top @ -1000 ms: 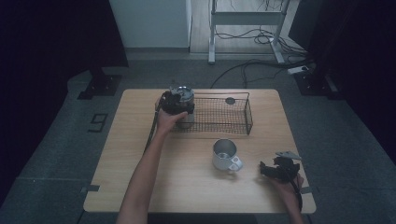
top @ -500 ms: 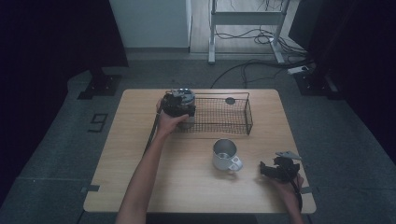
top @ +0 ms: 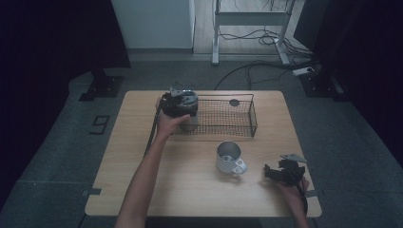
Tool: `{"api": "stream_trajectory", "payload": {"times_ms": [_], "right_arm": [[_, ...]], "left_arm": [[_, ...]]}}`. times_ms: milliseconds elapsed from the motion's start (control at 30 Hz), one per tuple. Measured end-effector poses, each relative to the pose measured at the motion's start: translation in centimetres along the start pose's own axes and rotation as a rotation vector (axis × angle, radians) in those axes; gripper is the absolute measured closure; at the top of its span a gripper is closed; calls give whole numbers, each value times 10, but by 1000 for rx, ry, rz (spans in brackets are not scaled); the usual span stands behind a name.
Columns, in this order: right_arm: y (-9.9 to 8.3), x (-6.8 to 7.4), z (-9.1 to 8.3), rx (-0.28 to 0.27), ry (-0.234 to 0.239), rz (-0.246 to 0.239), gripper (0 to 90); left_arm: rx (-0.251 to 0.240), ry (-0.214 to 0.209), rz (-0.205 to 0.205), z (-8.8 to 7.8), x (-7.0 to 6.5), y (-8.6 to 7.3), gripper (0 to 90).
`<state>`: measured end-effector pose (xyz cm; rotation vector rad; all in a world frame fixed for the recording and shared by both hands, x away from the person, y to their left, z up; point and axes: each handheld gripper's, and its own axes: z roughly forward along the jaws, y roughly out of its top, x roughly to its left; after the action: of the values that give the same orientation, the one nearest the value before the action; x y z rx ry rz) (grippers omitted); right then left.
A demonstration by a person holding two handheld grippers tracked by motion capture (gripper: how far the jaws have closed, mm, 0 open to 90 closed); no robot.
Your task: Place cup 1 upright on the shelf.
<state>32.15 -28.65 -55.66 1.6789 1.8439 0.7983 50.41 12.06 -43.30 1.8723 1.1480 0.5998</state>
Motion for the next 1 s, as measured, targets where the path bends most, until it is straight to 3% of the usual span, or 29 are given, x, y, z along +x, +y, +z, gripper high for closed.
{"api": "stream_trajectory", "payload": {"times_ms": [267, 367, 467, 800, 1000], "right_arm": [[0, 0, 0, 0, -1, 0, 30], [0, 0, 0, 0, -1, 0, 30], [0, 0, 0, -1, -1, 0, 30], [0, 0, 0, -1, 0, 0, 32], [0, 0, 0, 1, -1, 4, 31]], "left_arm": [[-15, 18, 19, -21, -1, -4, 0], [-25, 36, 45, -31, -2, -8, 0], [-36, 24, 32, -40, 0, -10, 0], [-30, 39, 22, -62, 7, -31, 0], [-29, 12, 18, -74, 8, -47, 0]]}}
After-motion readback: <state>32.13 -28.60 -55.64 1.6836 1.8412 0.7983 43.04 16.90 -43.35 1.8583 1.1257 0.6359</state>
